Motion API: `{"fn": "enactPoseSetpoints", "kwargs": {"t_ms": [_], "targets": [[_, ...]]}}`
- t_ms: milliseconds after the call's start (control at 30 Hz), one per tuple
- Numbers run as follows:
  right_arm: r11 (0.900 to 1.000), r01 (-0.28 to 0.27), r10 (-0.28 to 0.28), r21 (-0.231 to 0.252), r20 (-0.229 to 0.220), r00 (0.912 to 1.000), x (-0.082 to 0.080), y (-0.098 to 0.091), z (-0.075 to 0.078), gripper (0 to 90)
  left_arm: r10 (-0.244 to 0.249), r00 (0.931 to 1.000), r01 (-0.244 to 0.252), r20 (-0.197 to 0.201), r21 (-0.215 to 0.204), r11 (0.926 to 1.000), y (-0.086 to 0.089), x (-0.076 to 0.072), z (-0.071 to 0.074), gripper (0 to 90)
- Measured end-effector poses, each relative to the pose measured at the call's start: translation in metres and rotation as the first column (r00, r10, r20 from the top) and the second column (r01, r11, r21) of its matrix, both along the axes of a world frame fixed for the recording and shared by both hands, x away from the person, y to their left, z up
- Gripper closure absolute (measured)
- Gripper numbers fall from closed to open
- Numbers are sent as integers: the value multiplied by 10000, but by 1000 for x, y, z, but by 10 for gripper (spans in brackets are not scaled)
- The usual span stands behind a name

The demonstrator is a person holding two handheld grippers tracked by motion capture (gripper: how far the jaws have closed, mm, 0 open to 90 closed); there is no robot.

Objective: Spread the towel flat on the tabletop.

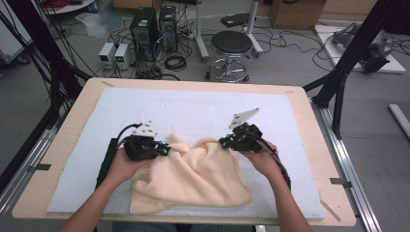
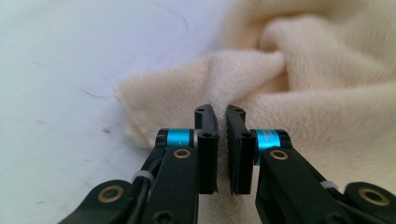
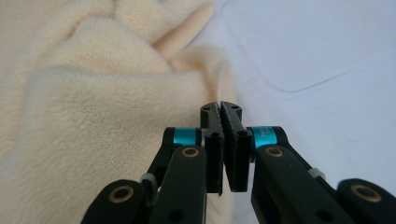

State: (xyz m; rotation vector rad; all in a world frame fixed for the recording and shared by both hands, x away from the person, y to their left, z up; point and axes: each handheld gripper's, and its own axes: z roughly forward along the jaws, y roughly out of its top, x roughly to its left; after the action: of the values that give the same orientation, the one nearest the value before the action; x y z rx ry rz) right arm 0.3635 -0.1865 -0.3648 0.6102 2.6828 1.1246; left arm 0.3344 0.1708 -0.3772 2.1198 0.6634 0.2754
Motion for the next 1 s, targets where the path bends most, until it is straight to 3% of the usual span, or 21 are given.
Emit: {"fn": "enactPoseSetpoints", "kwargs": {"t_ms": [67, 133, 300, 367, 433, 567, 667, 700, 767, 867, 1000], "targets": [[9990, 264, -272, 359, 205, 9994, -6, -13, 16, 881, 292, 9983, -282, 499, -208, 9994, 6, -4, 15, 839], [9988, 391, -407, 298, 563, 9976, -12, -23, 29, 881, 449, 9951, -434, 885, -195, 9989, 10, -8, 30, 838], [9962, 697, -754, 525, 1169, 9903, -37, -44, 53, 881, 810, 9853, -721, 1505, -638, 9954, 20, -26, 51, 838], [9957, 768, -829, 525, 1258, 9886, -47, -51, 54, 881, 686, 9873, -621, 1434, -496, 9968, 23, -37, 47, 838], [9956, 779, -825, 519, 937, 9922, -55, -57, 44, 881, 477, 9921, -437, 1161, -366, 9984, 27, -48, 33, 838], [9987, 485, -487, 172, 104, 9988, -69, -56, 6, 880, 54, 10000, -55, -34, -263, 9996, 32, -68, -10, 836], [9997, 70, -84, -252, -556, 9984, -76, -47, -21, 875, -449, 9955, 444, -836, -73, 9990, 31, -78, -29, 821], [9993, -67, 41, -356, -725, 9974, -78, -45, -25, 862, -566, 9948, 559, -846, -98, 9984, 32, -79, -27, 804], [9990, -108, 83, -435, -578, 9983, -79, -43, -23, 769, -664, 9954, 649, -692, -235, 9976, 33, -78, -16, 741], [9999, 105, -104, 37, -204, 9997, -75, -44, -3, 696, -625, 9978, 621, -218, -158, 9979, 33, -69, 2, 659], [9998, 220, -219, -14, 503, 9985, -60, -35, 19, 624, -330, 9993, 337, 171, -437, 9985, 30, -47, 16, 611]]}}
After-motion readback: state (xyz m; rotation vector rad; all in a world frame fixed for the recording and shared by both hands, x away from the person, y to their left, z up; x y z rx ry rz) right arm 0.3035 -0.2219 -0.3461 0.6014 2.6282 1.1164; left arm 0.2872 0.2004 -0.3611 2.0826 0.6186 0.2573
